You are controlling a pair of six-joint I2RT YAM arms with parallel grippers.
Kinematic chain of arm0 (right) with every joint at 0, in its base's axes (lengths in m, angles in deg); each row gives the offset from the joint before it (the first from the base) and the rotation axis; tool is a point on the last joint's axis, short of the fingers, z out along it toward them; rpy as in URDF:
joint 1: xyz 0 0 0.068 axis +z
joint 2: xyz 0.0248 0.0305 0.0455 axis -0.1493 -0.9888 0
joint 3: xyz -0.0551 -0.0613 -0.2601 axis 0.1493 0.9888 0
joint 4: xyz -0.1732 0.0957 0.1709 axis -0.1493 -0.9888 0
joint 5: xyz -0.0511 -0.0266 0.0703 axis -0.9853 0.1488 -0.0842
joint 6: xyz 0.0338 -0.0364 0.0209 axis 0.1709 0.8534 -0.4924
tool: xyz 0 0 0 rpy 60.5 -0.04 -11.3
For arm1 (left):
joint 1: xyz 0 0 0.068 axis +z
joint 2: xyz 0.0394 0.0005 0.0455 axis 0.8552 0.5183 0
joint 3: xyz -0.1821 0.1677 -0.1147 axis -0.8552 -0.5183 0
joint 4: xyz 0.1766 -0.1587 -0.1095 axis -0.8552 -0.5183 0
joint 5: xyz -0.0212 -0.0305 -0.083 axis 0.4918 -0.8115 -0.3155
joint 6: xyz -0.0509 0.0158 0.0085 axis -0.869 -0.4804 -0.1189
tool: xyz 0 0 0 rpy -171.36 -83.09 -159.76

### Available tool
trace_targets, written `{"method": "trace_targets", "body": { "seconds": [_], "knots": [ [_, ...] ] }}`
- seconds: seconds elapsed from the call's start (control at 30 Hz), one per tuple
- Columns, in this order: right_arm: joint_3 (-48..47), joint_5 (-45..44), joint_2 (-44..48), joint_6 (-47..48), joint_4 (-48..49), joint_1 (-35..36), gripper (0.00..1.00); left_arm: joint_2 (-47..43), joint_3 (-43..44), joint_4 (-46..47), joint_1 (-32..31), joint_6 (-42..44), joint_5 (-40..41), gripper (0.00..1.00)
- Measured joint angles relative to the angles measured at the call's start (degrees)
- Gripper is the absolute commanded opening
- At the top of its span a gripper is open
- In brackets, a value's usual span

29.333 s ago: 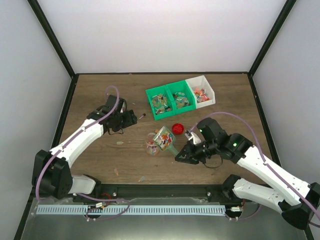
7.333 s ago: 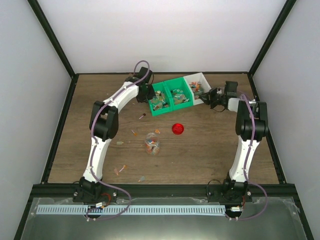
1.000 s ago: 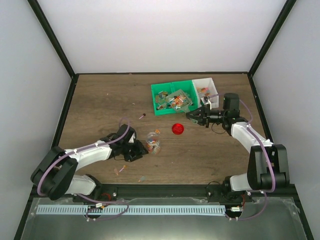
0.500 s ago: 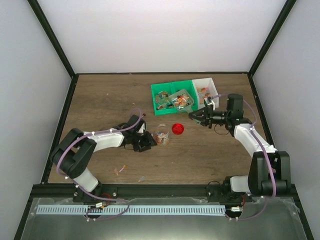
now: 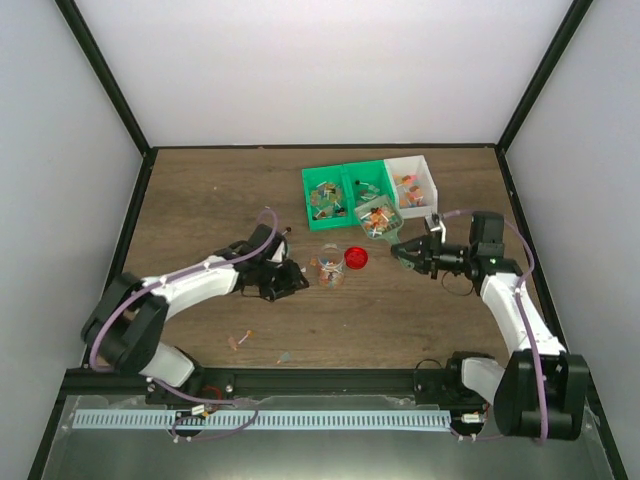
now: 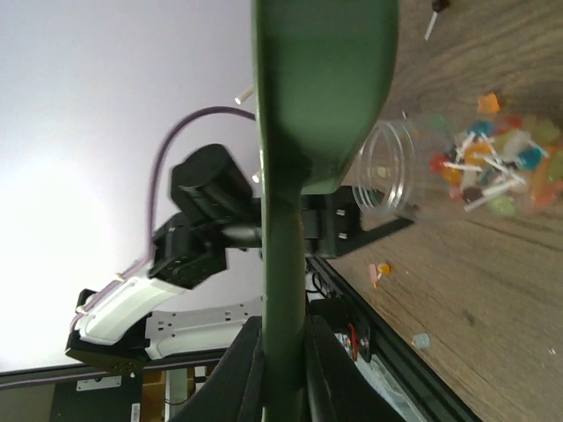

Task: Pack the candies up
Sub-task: Move the packing bottle to the center of the board, then place the fake candies in the packing bottle.

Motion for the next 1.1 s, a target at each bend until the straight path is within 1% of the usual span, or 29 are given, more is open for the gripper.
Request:
{"method": "trace_targets", "body": {
  "seconds": [0.13,0.2,0.3,0.4,0.57,0.63,0.73,0.9,0.97,1.1],
  "knots": [
    [3.9,-0.9,5.2,-1.9,-1.3,0.0,0.01,-7.7,-0.7,-4.9,-0.1,1.0,2.6,0.47],
    [4.3,-1.5,8.0,-3.0,-2.5,0.0,0.01,-9.6,-0.7,-6.3,-0.1,1.1,3.1,0.47],
    [4.3,-1.9,12.5,-4.0,-3.5,0.0,0.01,-9.9,-0.7,-7.8,-0.1,0.9,3.3,0.48],
    [4.3,-2.7,16.2,-4.5,-5.9,0.4,0.01,-11.0,-1.2,-9.2,-0.1,0.9,3.7,0.50],
    [4.3,-5.3,21.4,-7.5,-9.0,1.9,0.01,-11.5,-0.5,-12.5,-0.1,3.5,4.0,0.51],
    [4.3,-7.2,23.2,-9.3,-9.7,4.3,0.01,-11.5,0.2,-14.1,-0.1,5.0,4.2,0.51],
    [4.3,-10.6,24.5,-12.1,-10.2,10.4,0.01,-11.5,0.5,-14.7,-0.1,6.9,4.2,0.52],
    [3.9,-18.4,23.2,-17.1,-10.6,20.6,0.01,-11.3,0.5,-14.5,-0.1,8.8,3.1,0.52],
    [3.1,-20.8,22.2,-18.4,-10.9,22.5,0.01,-11.1,0.5,-14.5,-0.1,9.5,2.6,0.51],
    [-0.2,-24.6,19.9,-19.1,-13.1,23.6,0.01,-10.4,0.5,-14.5,-0.1,10.8,2.1,0.51]
  ]
}}
